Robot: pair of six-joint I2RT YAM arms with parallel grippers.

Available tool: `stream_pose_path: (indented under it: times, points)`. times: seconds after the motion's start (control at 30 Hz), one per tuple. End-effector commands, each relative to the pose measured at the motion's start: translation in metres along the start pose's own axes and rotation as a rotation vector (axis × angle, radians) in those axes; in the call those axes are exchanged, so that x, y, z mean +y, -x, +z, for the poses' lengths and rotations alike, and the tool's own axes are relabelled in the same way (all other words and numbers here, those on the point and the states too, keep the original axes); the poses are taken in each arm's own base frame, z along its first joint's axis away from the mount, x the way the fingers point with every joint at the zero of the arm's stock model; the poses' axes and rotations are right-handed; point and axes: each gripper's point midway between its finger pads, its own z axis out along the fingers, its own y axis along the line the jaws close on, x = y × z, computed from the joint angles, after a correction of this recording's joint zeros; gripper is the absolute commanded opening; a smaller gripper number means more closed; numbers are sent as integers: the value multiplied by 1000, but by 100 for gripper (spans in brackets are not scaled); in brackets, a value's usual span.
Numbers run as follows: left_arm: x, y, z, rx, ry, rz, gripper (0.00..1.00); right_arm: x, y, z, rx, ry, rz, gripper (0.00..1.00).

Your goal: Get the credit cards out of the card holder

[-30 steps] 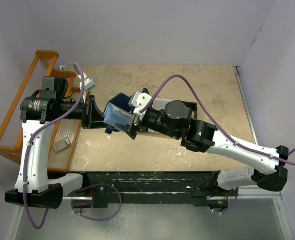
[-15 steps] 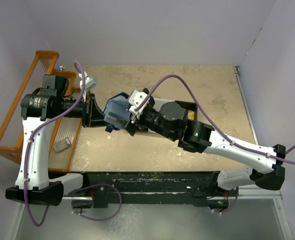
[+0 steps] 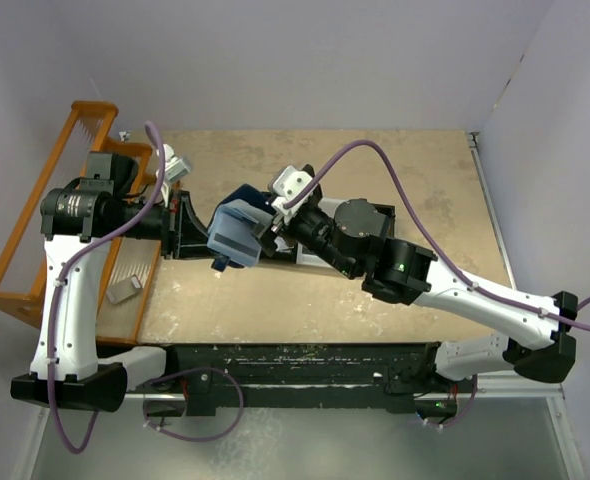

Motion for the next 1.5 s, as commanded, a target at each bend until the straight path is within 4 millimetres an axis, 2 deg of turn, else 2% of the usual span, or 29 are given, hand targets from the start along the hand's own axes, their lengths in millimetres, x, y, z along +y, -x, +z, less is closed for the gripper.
stream_pose_path:
  times: [0.0, 0.07, 0.13, 0.2, 0.27, 0.3, 0.37, 0.4, 0.43, 0.47, 0.57, 0.67, 0.8, 0.9, 1.03, 1.1, 1.23, 1.37, 1.47]
  points:
    - [-26, 9, -2, -43, -80, 76, 0, -11, 30, -3, -77, -25, 22, 87]
    - [-29, 9, -2, -49, -87, 93, 0, -3, 32, -2, -84, 14, 24, 86]
    - [-30, 9, -3, -50, -88, 108, 0, 3, 34, -1, -89, 50, 25, 79]
    - [-28, 9, -3, -45, -76, 129, 0, 14, 41, -4, -105, 131, 25, 52]
    - [-25, 8, -3, -39, -56, 166, 5, 19, 52, -11, -130, 186, 44, 19]
    - [-23, 7, -3, -36, -45, 185, 6, 22, 56, -14, -139, 213, 53, 10]
    - [-21, 7, -4, -32, -31, 225, 10, 26, 61, -21, -149, 260, 75, 0]
    - [-19, 7, -4, -29, -23, 247, 15, 28, 63, -24, -150, 283, 83, 0]
    - [-16, 6, -4, -25, -13, 270, 27, 29, 63, -26, -148, 297, 86, 0]
    - [-14, 6, -4, -23, -5, 296, 33, 29, 63, -28, -144, 300, 94, 0]
    - [-18, 4, -5, -33, -4, 384, 53, 18, 66, -30, -140, 274, 126, 0]
    - [-26, 1, -6, -57, -9, 480, 64, 5, 70, -30, -137, 251, 180, 0]
    - [-32, 1, -5, -99, -21, 501, 66, -3, 78, -29, -151, 239, 273, 0]
    - [-28, 5, -2, -131, -25, 441, 66, 1, 86, -31, -182, 267, 325, 0]
    - [-23, 19, 0, -178, -18, 382, 61, 7, 96, -37, -231, 307, 408, 0]
    - [-28, 26, 0, -188, -59, 315, 59, 8, 96, -38, -236, 305, 451, 0]
    - [-42, 36, -2, -197, -132, 230, 61, 6, 93, -41, -255, 286, 540, 0]
    - [-63, 40, -6, -230, -161, 258, 66, 2, 86, -34, -241, 238, 627, 0]
    - [-62, 36, -5, -225, -161, 263, 67, -8, 83, -25, -231, 163, 668, 0]
